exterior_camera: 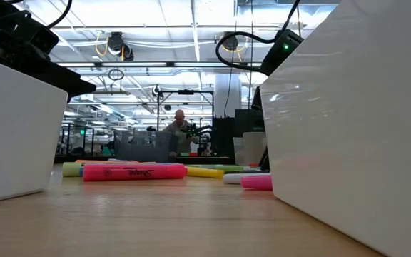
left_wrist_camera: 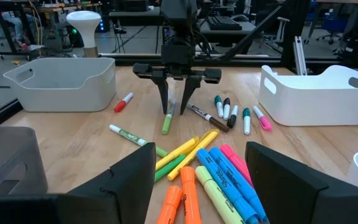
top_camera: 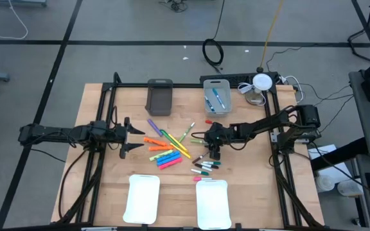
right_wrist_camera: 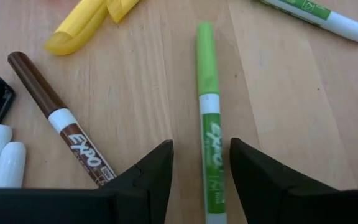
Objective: Pick & Place Markers
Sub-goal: Put the right green marker pen into the gray bin
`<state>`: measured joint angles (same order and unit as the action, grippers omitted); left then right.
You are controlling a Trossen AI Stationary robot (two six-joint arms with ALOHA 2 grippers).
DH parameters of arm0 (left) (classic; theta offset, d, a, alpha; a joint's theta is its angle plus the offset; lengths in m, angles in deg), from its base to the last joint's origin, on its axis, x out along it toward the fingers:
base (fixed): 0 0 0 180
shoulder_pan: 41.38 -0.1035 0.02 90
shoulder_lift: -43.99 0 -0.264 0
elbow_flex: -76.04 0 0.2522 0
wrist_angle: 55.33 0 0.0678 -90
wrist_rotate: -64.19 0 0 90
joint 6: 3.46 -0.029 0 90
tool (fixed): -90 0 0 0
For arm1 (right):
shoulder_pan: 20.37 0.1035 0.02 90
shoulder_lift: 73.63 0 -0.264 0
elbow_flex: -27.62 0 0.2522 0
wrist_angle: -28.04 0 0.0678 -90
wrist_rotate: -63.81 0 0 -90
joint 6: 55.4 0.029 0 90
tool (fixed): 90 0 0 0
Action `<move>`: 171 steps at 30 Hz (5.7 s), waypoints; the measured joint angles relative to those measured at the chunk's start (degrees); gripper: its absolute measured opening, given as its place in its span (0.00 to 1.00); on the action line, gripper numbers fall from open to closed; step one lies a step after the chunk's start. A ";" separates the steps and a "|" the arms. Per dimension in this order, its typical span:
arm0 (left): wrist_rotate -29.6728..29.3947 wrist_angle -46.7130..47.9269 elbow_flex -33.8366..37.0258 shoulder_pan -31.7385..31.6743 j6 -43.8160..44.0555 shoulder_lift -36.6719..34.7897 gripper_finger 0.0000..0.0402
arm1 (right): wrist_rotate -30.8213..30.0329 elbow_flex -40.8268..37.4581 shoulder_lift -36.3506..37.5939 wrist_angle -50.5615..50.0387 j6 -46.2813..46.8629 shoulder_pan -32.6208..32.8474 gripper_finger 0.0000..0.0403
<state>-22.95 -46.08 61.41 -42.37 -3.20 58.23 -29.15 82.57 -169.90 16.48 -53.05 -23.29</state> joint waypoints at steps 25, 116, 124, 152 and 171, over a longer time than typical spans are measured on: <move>0.00 0.02 -0.02 0.02 0.00 0.00 0.62 | -0.20 -0.17 -0.11 3.24 0.04 0.02 0.33; 0.02 0.00 0.00 0.02 0.00 -0.02 0.62 | -3.26 -0.15 -0.11 3.61 -0.46 0.00 0.08; 0.02 0.00 0.00 0.00 0.00 0.00 0.62 | -3.26 -0.15 -0.11 3.61 -0.46 0.00 0.09; 0.02 0.02 0.00 0.01 0.00 -0.01 0.62 | -2.91 -0.20 6.37 3.34 -1.53 0.02 0.07; 0.02 0.02 -0.01 0.02 0.00 -0.02 0.62 | -2.96 -0.17 6.99 3.65 -1.65 0.02 0.08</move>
<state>-22.93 -46.06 61.40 -42.35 -3.20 58.21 -32.11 82.39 -162.91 20.13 -54.70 -23.27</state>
